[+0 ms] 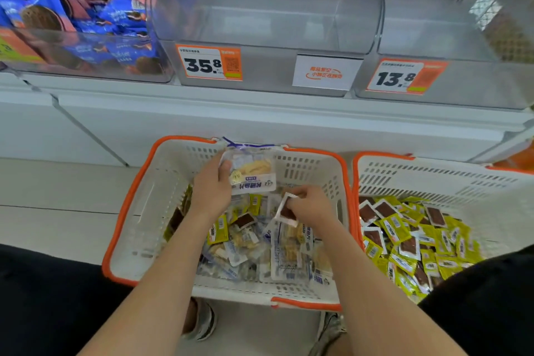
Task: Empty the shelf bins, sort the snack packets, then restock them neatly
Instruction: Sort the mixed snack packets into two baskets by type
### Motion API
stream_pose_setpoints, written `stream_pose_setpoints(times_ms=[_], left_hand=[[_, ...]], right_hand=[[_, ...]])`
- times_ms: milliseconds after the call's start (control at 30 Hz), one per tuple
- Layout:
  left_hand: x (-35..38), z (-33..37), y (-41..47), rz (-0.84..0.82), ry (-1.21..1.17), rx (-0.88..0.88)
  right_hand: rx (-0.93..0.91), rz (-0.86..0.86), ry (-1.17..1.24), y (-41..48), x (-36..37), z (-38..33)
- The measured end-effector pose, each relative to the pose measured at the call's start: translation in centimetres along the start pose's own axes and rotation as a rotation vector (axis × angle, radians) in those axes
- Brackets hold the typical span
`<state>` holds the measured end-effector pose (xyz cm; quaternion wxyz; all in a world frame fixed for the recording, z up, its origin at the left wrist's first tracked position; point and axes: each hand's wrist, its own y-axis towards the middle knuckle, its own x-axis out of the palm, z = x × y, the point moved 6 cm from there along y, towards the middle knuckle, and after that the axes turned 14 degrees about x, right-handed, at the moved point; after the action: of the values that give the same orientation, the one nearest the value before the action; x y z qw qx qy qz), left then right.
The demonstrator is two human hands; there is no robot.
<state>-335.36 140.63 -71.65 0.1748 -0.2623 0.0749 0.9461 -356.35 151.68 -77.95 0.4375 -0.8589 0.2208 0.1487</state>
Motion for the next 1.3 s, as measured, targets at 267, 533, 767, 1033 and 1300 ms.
stream_pose_setpoints(times_ms=[267, 533, 767, 1033, 1300], left_hand=[[5.6, 7.0, -0.7, -0.219, -0.153, 0.141], [12.3, 7.6, -3.1, -0.358, 0.365, 0.106], [16.5, 1.9, -8.6, -0.751, 0.089, -0.283], [14.3, -0.1, -6.0, -0.839, -0.065, -0.205], [4.8, -11.6, -4.0, -0.343, 0.677, -0.408]], right_hand=[[0.051, 0.691, 0.088, -3.8, -13.8, 0.5], [-0.123, 0.566, 0.027, -4.4, -14.9, 3.1], [-0.249, 0.513, -0.191, -3.6, -11.0, 1.0], [-0.414, 0.336, -0.267, -2.8, -4.7, -2.0], [-0.362, -0.066, -0.6, 0.3, 7.6, -1.2]])
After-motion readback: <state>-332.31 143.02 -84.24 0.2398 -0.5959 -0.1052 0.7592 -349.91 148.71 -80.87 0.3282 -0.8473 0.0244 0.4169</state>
